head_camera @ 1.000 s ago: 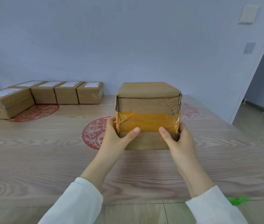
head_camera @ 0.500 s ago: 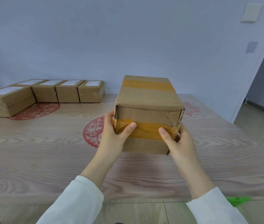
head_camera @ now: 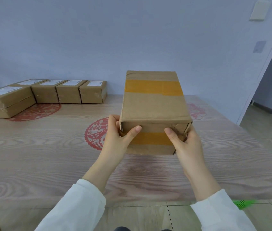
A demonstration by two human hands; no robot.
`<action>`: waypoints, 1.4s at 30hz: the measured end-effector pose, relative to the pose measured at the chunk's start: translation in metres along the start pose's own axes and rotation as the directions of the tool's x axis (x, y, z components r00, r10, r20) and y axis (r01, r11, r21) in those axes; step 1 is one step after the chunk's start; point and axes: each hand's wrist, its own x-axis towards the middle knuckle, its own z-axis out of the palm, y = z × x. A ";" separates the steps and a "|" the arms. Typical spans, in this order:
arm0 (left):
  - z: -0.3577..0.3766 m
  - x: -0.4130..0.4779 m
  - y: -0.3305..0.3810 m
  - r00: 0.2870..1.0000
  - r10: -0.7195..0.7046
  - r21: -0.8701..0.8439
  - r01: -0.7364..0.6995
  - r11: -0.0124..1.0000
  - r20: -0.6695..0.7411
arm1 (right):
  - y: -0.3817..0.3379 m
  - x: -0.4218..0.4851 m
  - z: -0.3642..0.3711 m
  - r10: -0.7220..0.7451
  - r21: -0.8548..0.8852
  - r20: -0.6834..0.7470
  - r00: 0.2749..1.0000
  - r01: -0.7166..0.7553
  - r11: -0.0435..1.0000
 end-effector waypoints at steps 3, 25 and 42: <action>-0.001 -0.002 0.007 1.000 -0.022 -0.030 0.022 0.999 0.019 | 0.001 0.000 0.000 -0.019 -0.031 -0.025 0.999 0.018 0.999; -0.006 0.005 -0.004 0.993 -0.115 -0.070 0.117 0.991 0.027 | 0.001 -0.005 -0.003 0.083 0.052 0.147 0.986 -0.092 0.994; -0.007 0.006 -0.004 0.996 -0.079 -0.031 0.080 0.996 0.049 | 0.006 -0.006 -0.002 0.049 -0.054 0.089 0.995 -0.044 0.998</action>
